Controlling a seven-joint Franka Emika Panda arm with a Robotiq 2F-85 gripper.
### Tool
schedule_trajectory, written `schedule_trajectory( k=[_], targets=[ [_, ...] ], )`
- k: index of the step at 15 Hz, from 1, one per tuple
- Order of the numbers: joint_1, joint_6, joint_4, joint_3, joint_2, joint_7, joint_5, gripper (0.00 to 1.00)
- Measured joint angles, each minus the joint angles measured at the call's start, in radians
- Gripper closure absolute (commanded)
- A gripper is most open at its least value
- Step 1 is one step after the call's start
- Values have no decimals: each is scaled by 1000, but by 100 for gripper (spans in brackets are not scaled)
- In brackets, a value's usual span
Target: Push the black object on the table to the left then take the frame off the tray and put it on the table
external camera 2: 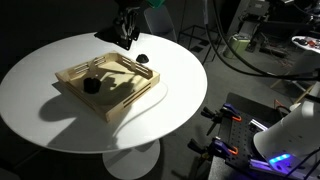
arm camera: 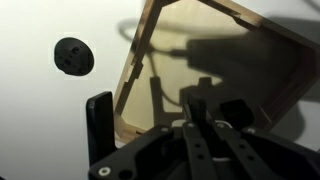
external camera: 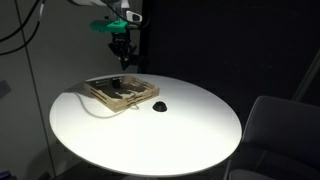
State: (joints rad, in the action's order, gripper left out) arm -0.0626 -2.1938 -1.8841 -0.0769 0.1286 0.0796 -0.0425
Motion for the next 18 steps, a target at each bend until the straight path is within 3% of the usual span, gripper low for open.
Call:
schedule_trajectory(
  k=[18],
  targets=[
    [71, -38, -201, 119, -91, -699, 117, 98]
  ],
)
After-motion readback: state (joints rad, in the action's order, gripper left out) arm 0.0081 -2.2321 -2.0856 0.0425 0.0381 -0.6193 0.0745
